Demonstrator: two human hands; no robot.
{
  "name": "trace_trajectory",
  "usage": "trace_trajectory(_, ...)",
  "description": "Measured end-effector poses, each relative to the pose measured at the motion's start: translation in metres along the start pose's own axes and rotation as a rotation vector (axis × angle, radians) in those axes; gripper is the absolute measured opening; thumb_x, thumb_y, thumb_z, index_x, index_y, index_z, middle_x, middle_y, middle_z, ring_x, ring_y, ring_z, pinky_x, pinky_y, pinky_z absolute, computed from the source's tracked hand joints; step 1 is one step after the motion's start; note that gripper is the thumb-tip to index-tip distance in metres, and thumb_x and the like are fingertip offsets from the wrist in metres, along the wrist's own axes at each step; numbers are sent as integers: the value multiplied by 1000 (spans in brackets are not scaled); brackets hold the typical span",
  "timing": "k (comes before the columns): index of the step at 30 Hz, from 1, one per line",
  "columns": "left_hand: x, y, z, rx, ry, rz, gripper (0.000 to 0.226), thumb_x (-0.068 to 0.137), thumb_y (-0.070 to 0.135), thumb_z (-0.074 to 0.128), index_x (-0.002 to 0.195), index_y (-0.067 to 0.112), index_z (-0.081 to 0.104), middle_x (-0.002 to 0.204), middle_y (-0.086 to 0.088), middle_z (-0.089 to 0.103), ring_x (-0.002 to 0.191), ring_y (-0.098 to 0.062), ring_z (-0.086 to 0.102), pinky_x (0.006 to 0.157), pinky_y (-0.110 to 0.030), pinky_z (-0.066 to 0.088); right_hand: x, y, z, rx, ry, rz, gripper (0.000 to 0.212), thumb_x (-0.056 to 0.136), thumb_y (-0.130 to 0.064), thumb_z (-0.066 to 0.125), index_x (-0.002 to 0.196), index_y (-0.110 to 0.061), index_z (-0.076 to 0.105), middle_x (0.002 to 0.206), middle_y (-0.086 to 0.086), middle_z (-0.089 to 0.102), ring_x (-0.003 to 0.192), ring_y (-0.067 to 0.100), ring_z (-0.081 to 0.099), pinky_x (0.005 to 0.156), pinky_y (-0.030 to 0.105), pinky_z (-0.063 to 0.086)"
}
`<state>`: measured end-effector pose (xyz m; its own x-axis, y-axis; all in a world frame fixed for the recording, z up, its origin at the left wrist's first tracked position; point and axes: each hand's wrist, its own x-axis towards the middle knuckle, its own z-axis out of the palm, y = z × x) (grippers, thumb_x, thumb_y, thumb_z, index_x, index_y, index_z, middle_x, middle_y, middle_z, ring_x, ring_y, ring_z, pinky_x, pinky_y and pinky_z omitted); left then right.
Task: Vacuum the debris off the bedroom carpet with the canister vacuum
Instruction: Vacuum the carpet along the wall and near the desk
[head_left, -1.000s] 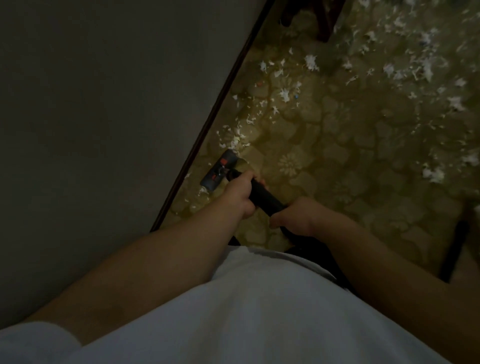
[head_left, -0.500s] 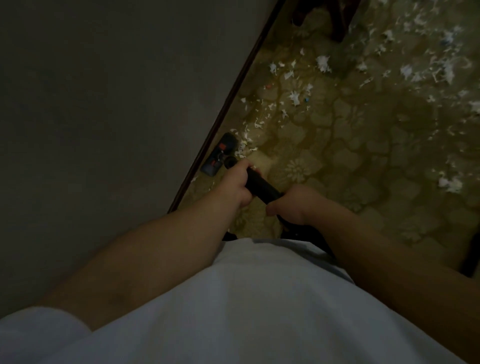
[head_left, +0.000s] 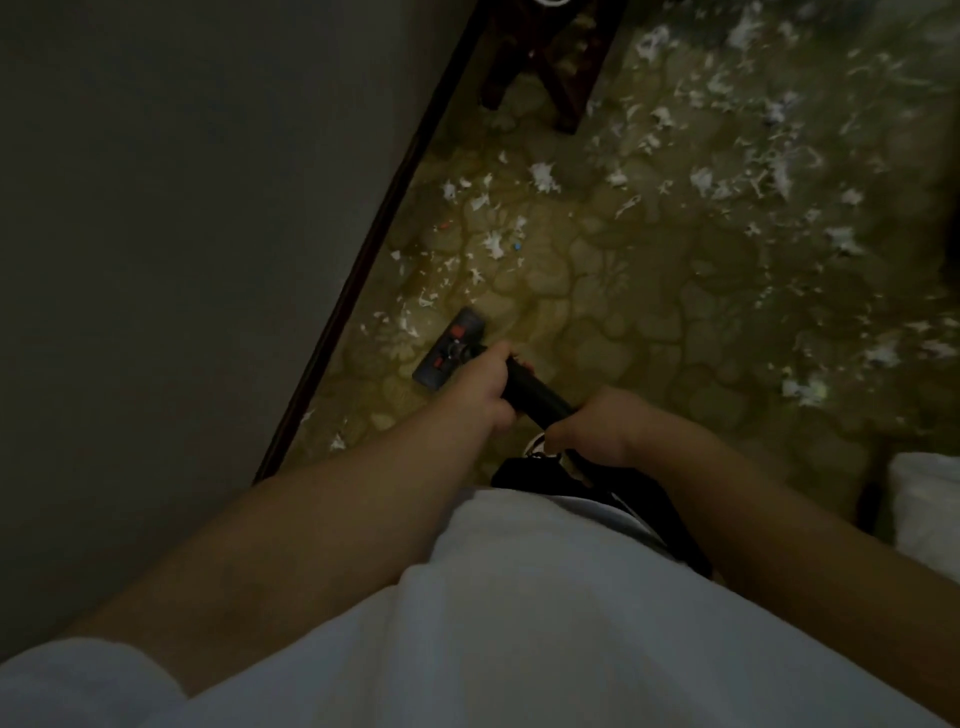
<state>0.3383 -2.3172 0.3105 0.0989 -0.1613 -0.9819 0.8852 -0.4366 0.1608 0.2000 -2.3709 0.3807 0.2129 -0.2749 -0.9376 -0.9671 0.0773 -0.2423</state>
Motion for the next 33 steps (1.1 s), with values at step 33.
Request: trace_trajectory(33, 111, 320, 216, 644, -114, 128, 7, 94, 15, 58, 95, 8, 57, 71, -6, 58, 63, -19, 56, 65, -33, 52, 162, -198, -187, 751, 186, 54, 29, 86, -27, 75, 104, -6, 67, 88, 20, 74, 68, 34, 71, 61, 46, 61)
